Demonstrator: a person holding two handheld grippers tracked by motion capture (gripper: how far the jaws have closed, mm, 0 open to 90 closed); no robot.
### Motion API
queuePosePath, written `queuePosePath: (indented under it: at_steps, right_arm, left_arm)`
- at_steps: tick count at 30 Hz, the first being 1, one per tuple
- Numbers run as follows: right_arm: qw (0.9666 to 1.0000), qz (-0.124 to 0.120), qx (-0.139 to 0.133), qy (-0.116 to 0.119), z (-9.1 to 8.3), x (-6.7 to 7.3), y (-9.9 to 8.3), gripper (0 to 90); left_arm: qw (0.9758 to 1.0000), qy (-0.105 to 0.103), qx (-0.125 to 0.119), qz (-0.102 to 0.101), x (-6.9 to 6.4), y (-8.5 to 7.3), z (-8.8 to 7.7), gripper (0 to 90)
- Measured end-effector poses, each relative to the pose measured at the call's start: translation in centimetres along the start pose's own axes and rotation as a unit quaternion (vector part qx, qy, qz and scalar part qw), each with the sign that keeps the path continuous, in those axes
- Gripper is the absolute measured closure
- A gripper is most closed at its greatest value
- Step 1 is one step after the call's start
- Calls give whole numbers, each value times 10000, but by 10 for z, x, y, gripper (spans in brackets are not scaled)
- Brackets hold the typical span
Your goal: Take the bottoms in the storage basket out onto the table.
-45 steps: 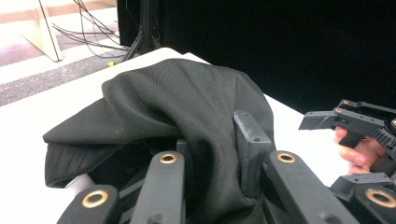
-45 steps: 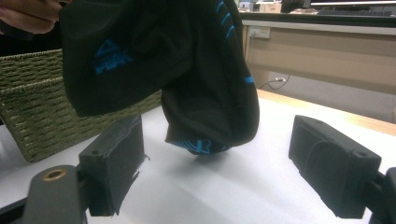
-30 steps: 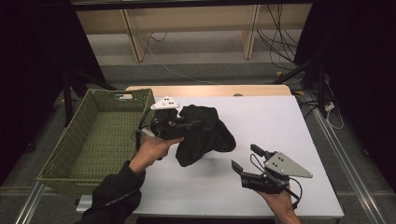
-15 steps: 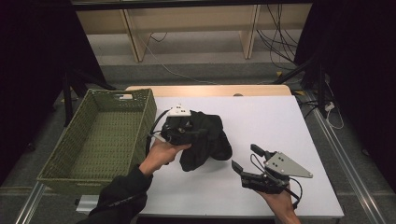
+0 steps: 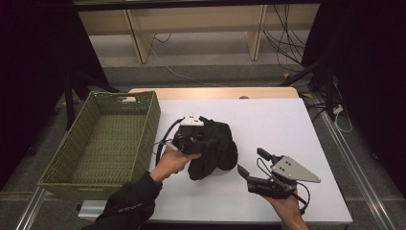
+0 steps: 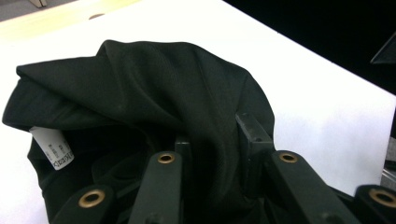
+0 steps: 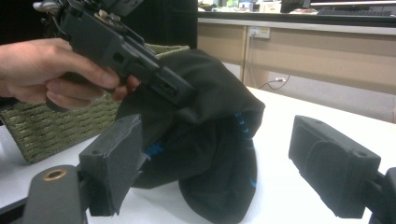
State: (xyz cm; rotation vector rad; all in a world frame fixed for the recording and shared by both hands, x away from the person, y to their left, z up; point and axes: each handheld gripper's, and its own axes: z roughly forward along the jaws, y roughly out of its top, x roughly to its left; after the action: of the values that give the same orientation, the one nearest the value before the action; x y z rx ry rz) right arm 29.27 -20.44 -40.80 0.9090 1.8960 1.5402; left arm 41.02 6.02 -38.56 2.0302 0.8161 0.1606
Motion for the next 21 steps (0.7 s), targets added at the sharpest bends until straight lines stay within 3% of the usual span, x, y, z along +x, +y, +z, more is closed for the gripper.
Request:
queuePosePath:
  at_steps: [21]
  right_arm:
    - [10000,-9,9,-2,-1,0,0,190]
  left_arm:
    - [9996,9,273,40,-7,-13,23,700]
